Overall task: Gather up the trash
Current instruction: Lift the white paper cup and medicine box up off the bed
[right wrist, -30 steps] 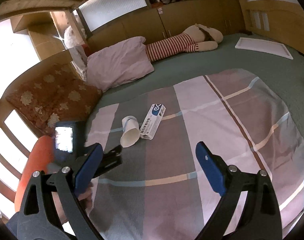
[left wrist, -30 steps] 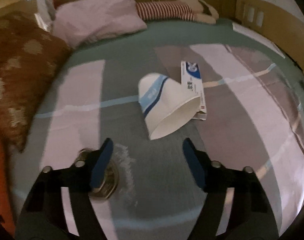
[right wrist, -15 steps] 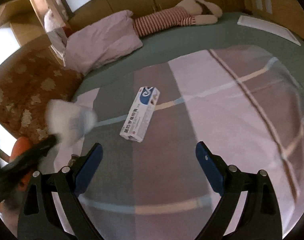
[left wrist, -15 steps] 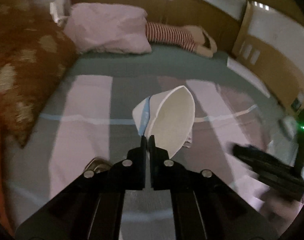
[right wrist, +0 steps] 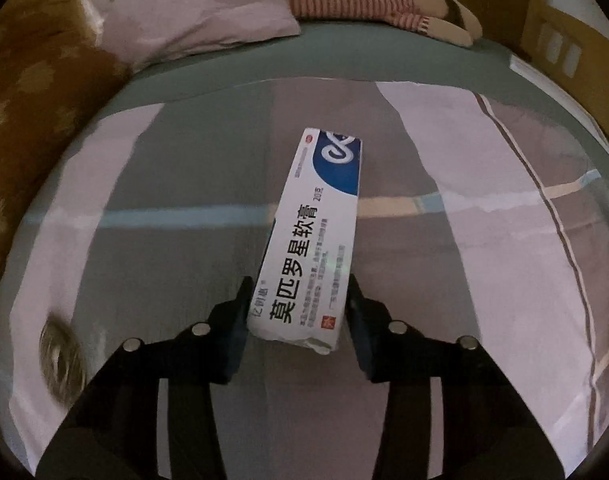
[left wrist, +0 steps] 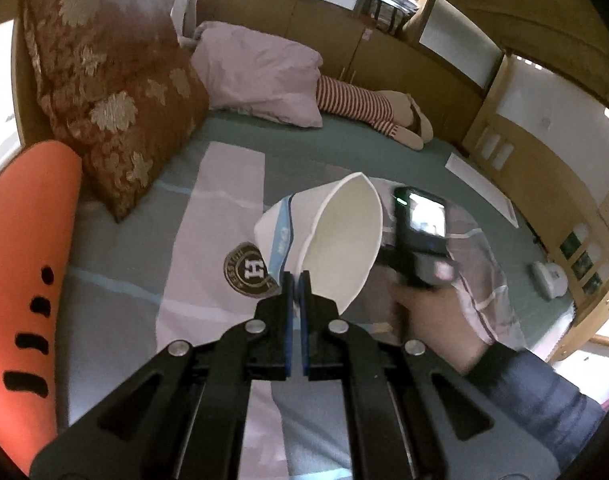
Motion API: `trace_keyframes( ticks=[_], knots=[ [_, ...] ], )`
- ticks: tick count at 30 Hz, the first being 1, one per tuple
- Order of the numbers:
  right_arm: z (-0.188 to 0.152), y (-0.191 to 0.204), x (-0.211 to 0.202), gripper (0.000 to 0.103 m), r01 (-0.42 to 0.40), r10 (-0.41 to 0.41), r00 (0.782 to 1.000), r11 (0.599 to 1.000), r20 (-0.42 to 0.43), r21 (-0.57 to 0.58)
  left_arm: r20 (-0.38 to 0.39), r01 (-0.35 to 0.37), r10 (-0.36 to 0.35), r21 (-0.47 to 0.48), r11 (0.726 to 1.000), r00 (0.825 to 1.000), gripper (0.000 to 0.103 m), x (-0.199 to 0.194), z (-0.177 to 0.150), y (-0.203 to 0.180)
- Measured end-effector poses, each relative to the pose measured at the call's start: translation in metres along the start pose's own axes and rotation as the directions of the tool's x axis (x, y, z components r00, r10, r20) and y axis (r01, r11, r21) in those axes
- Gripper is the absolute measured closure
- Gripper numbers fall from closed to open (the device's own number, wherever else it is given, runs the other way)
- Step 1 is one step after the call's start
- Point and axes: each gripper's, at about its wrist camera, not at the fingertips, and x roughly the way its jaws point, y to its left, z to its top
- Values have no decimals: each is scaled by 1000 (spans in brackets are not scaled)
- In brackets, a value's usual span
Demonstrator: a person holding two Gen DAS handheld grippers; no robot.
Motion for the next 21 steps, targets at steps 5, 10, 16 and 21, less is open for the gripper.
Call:
trace_keyframes(
  ticks=[5,10,16,21],
  knots=[
    [-46,-16,-100,59,-104,111,990,991,89,-81,-20,40,-40,17,999,999,99,9,-2,-11],
    [-96,-28,-211,59,-129,157,962,982,221,-138,-37,70,-69,25,997,997,99,10,-8,-27],
    [-146,-43,-264,59,-146,164,942,986,293,-84,-46,89,-85,86,992,995,99,7,-21,-54],
    [-146,-41,-271,59,-143,171,934,984,313,-110,-49,109,-104,115,987,993,99,1,-28,-63]
  ],
)
